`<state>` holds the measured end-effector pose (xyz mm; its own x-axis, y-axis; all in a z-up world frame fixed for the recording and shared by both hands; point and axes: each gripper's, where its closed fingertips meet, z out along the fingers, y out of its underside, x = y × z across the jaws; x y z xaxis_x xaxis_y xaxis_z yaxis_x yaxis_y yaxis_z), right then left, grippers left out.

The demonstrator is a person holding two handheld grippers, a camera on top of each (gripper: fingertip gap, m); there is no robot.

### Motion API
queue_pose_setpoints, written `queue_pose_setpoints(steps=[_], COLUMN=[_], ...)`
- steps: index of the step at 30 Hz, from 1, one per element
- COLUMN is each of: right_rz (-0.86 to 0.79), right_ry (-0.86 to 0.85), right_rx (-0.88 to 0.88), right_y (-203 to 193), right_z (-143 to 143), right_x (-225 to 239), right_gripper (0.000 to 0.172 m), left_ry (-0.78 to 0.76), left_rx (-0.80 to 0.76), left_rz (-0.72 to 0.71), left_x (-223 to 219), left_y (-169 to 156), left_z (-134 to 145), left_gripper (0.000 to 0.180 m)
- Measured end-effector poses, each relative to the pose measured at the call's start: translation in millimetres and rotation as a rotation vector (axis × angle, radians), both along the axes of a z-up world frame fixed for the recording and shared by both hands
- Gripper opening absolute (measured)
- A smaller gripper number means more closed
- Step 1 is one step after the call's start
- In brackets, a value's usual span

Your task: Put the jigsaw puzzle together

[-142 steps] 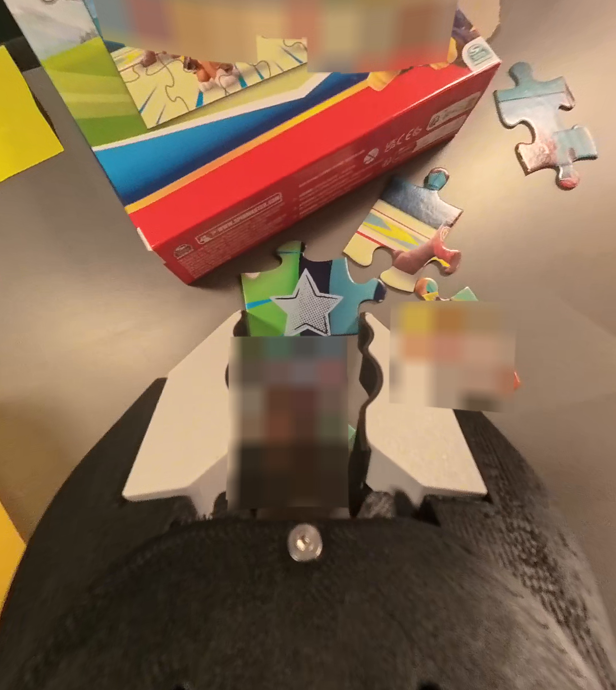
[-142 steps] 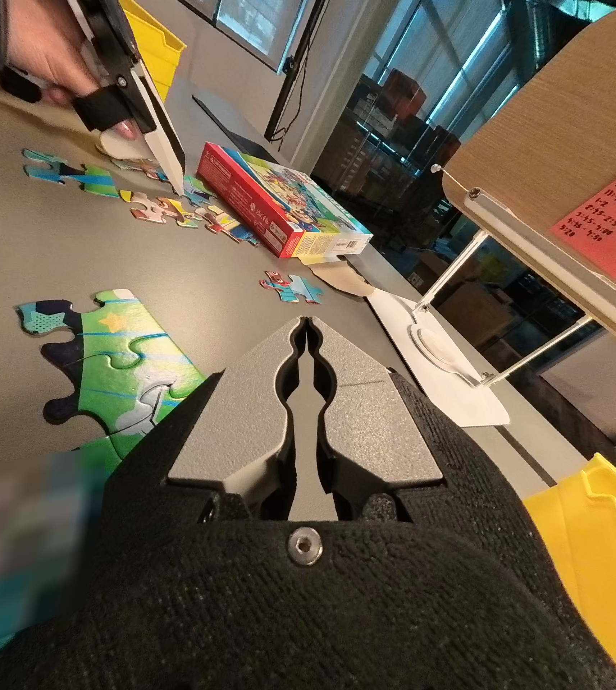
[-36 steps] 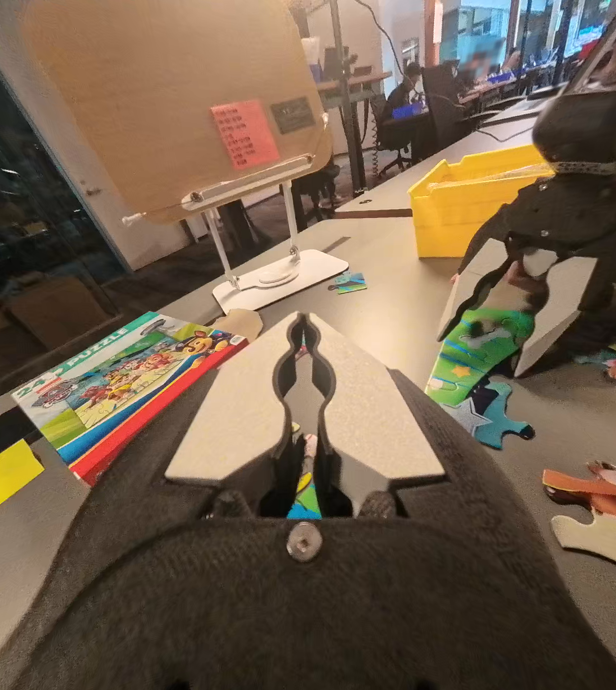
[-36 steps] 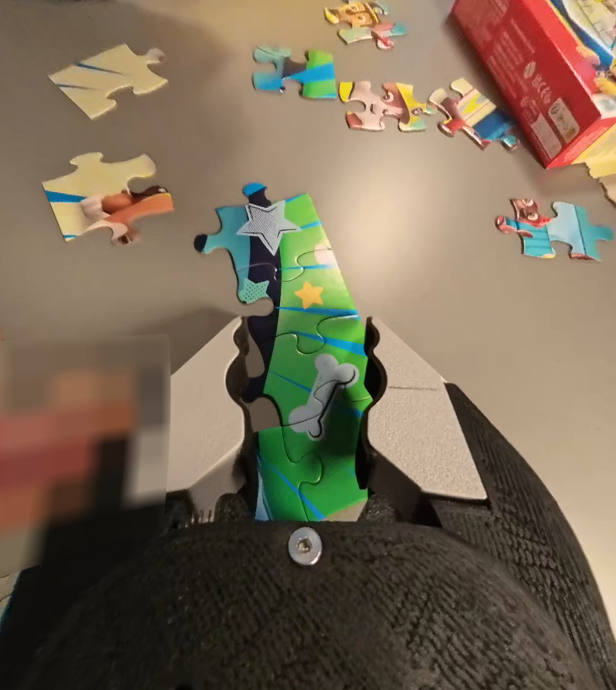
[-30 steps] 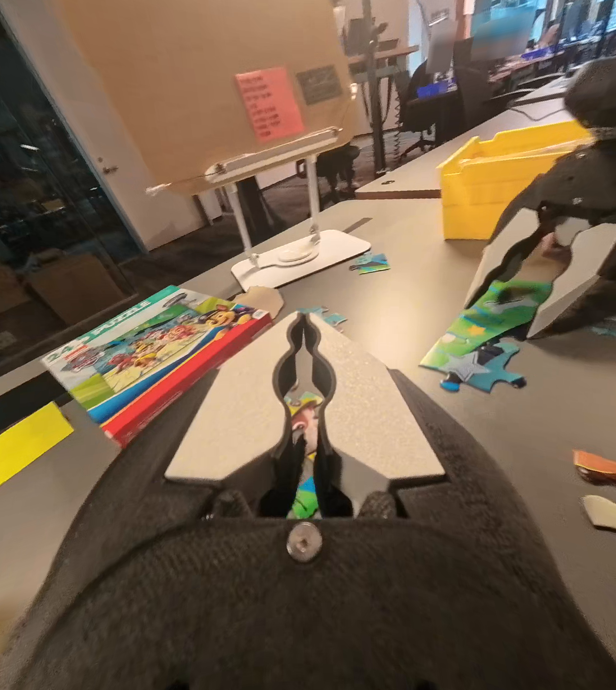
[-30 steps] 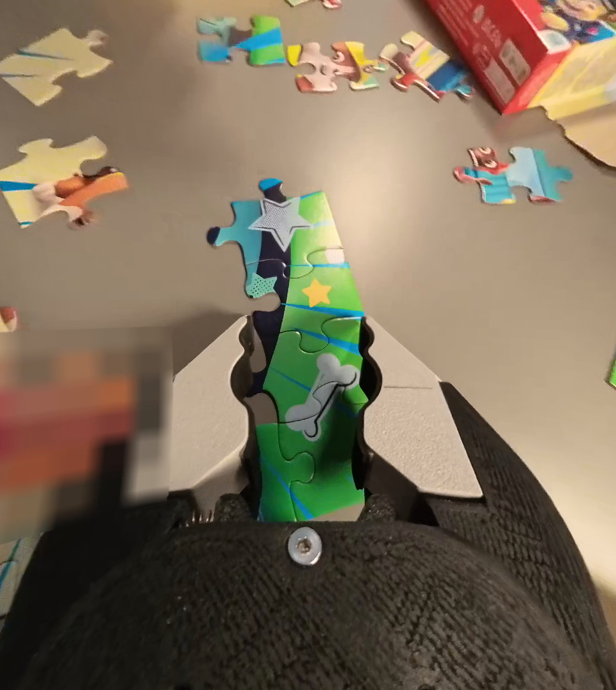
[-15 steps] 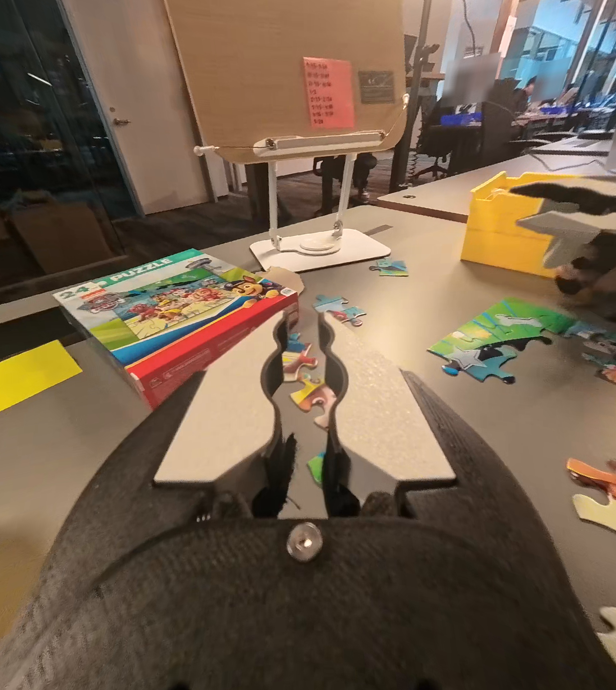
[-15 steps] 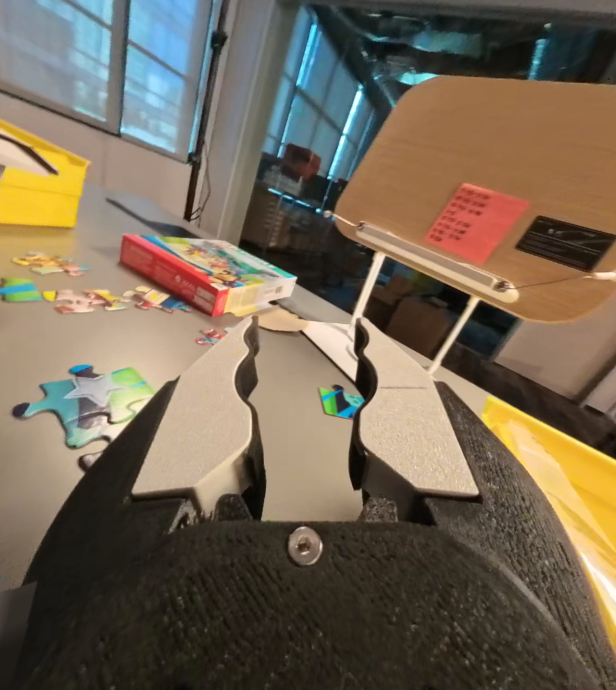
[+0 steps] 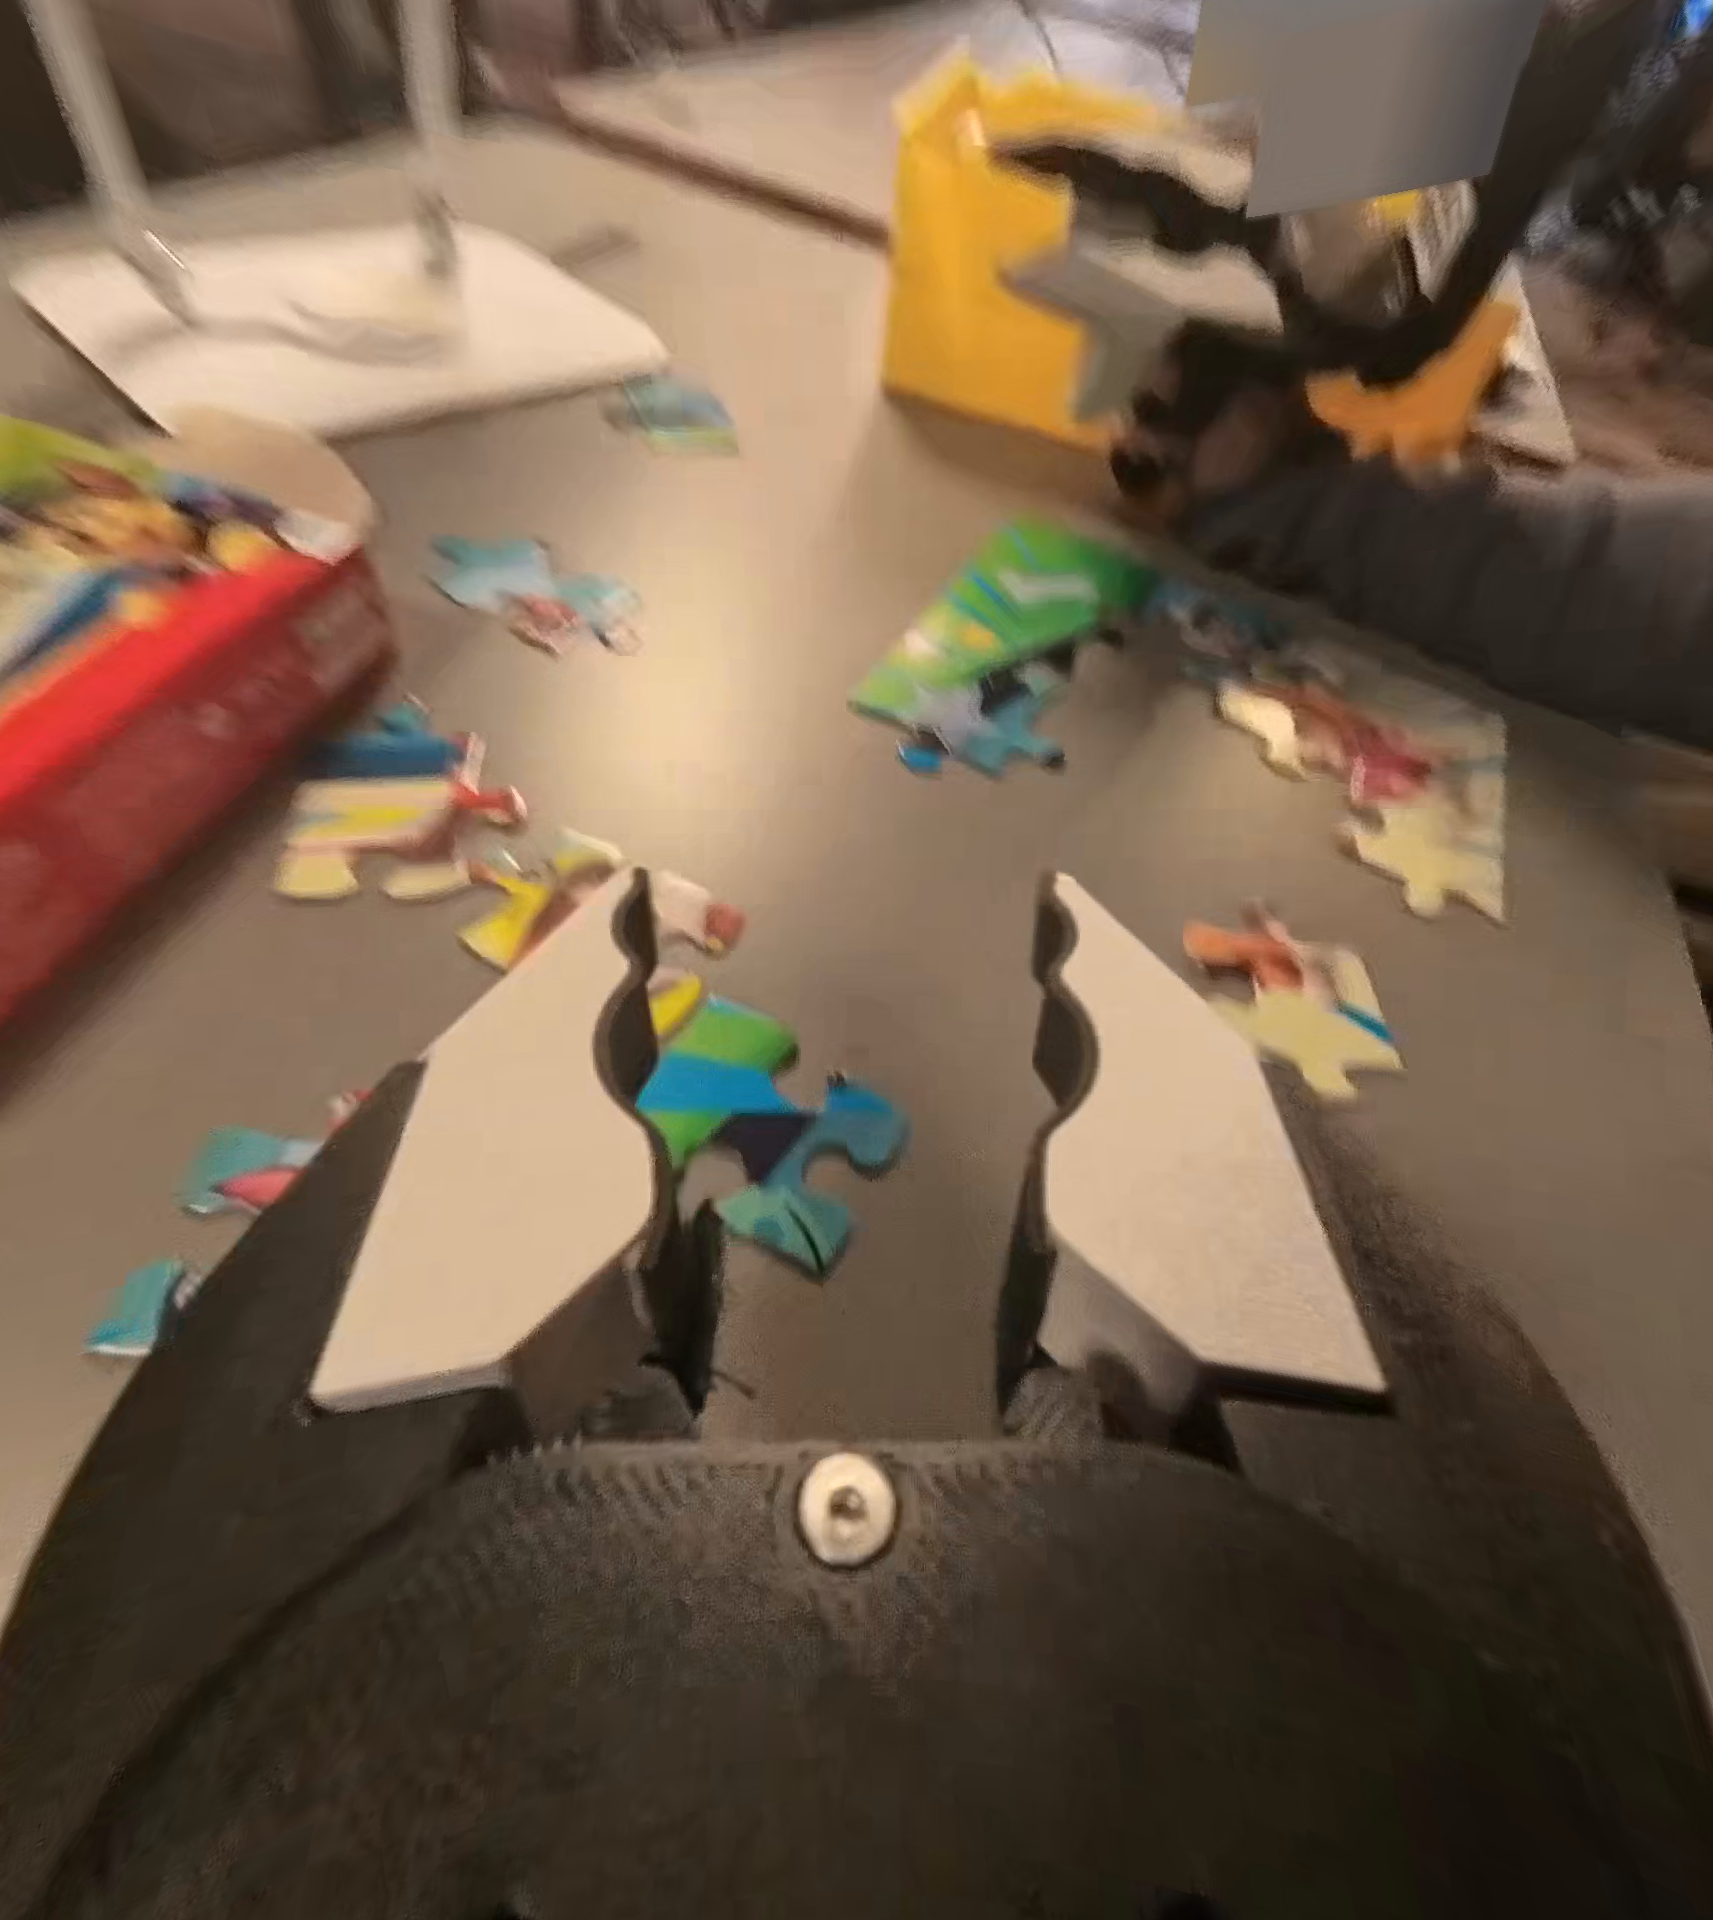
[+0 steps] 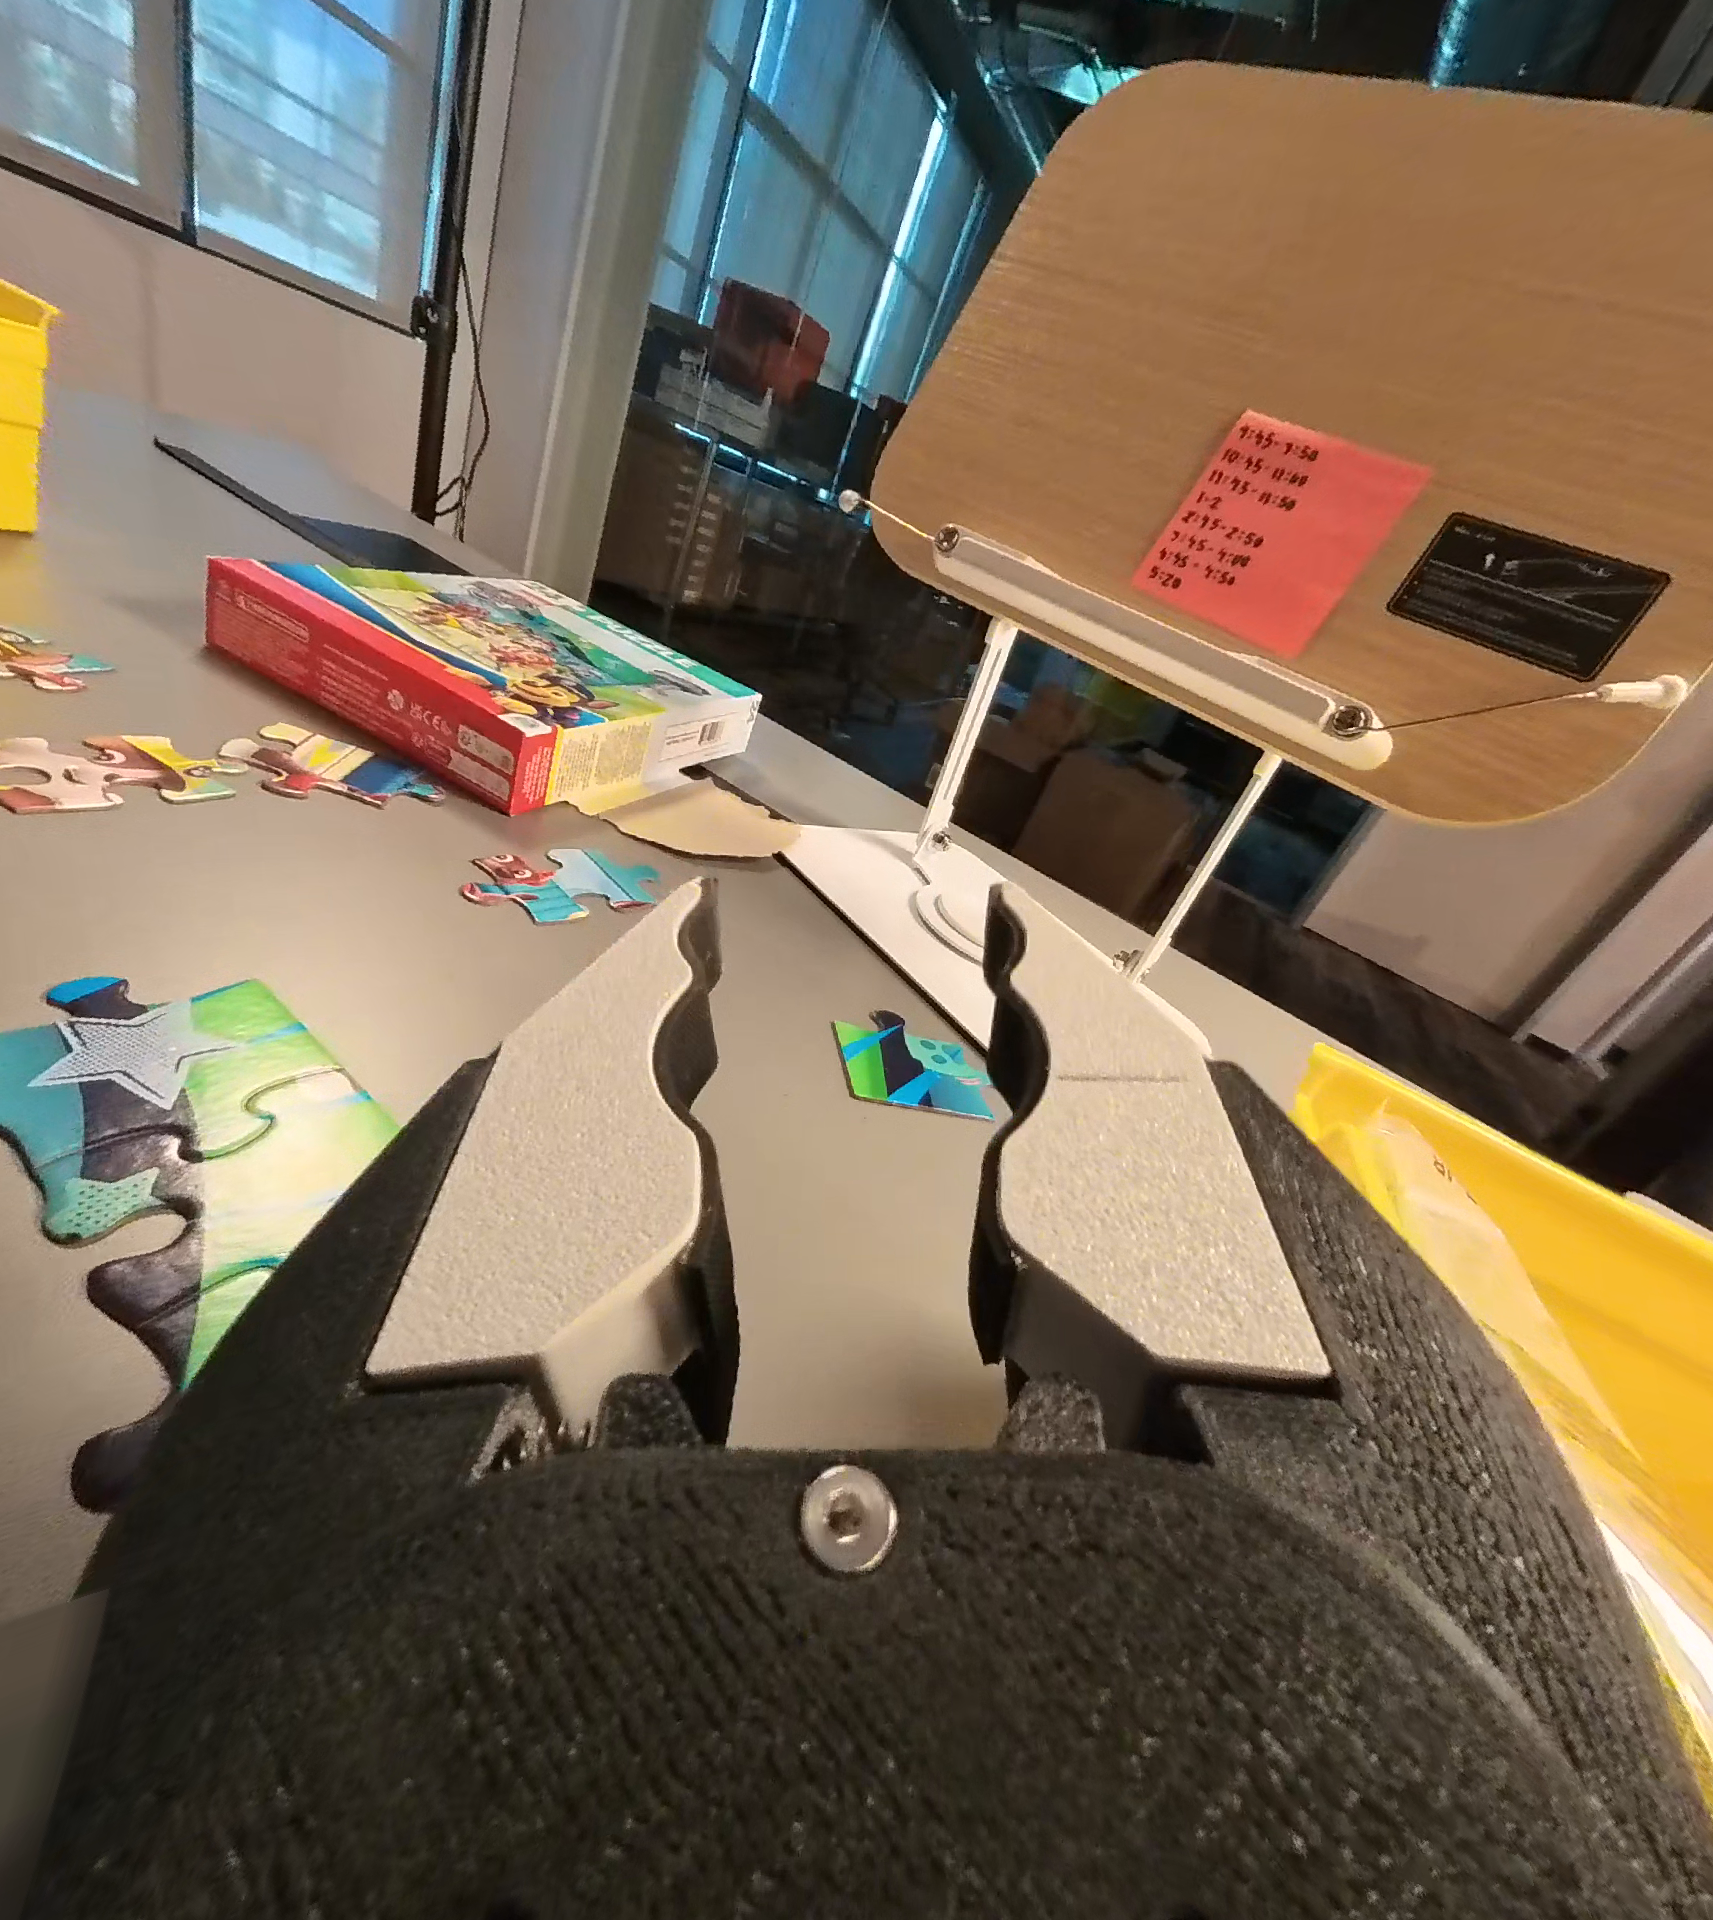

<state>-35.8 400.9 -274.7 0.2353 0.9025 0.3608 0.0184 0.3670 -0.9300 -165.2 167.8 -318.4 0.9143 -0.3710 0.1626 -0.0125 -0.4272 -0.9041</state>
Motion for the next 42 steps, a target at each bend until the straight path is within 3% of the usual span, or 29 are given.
queue_pose_setpoints(steps=[4, 11, 18, 20, 27, 29, 30, 33, 35, 38, 42], right_rz=[0.004, 0.019, 0.032, 0.030, 0.046, 0.052, 0.056, 0.074, 0.083, 0.095, 0.100], right_ry=[0.012, 0.031, 0.063, 0.063, 0.028, 0.040, 0.048, 0.045, 0.046, 0.047, 0.034], right_rx=[-0.016, -0.040, -0.080, -0.091, -0.079, -0.096, -0.107, -0.133, -0.131, -0.134, -0.137], right_y=[1.1, 1.6, 4.7, 7.2, 4.8, 5.6, 6.2, 6.1, 4.6, 3.5, 3.4], right_z=[1.4, 3.6, 7.0, 6.7, 1.6, 3.0, 3.8, 2.5, 2.8, 2.8, 0.6], right_x=[1.0, 2.1, 4.7, 3.7, -1.8, -1.1, -0.7, -1.3, -1.4, -1.5, -3.5], right_gripper=[0.049, 0.047, 0.046, 0.046, 0.042, 0.042, 0.042, 0.040, 0.039, 0.038, 0.037], left_ry=[0.160, 0.334, 0.360, 0.363, 0.389, 0.367, 0.348, 0.346, 0.415, 0.398, 0.462], left_rx=[-0.158, -0.350, -0.382, -0.397, -0.397, -0.338, -0.303, -0.297, -0.377, -0.447, -0.573], left_rz=[-0.095, -0.217, -0.232, -0.231, -0.240, -0.208, -0.192, -0.203, -0.180, -0.215, -0.292], left_x=[-8.0, -23.8, -27.5, -27.4, -13.3, -7.4, -4.2, 6.9, -2.5, -8.6, -15.4], left_y=[-17.0, -26.4, -22.3, -23.0, -28.5, -23.4, -19.1, -9.6, -9.1, -11.8, -9.7], left_z=[-31.3, -65.0, -65.7, -64.8, -64.1, -56.0, -50.0, -45.5, -54.8, -61.3, -62.0], left_gripper=[0.085, 0.078, 0.065, 0.044, 0.042, 0.001, 0.001, 0.011, 0.032, 0.057, 0.061])
